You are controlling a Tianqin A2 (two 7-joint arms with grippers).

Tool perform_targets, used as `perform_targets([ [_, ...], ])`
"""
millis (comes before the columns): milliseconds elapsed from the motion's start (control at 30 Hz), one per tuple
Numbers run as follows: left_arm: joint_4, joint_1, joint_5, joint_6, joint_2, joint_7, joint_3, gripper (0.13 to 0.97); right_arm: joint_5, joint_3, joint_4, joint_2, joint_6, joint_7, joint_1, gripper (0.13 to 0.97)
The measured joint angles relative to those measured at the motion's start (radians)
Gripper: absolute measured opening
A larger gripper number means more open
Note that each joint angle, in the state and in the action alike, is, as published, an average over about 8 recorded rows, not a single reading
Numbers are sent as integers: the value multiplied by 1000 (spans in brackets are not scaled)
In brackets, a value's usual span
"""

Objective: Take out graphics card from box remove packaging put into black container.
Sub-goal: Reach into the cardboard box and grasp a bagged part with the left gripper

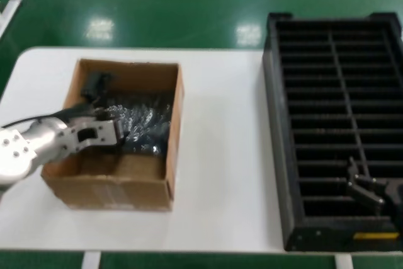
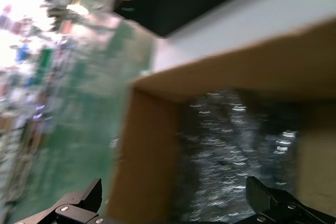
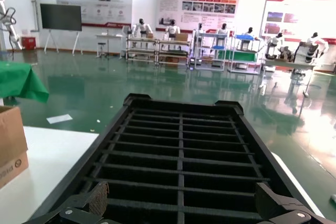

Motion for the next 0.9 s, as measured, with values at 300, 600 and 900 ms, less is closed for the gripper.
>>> perform_targets([
  [300, 317, -145, -18, 47, 67, 203, 105, 955, 0, 0, 0, 0, 0, 0, 0, 966],
  [600, 454, -185, -123, -35, 118, 410, 74, 916, 0, 0, 0, 0, 0, 0, 0, 966],
  [900, 500, -194, -200, -72, 133, 523, 41, 809, 0, 0, 0, 0, 0, 0, 0, 966],
])
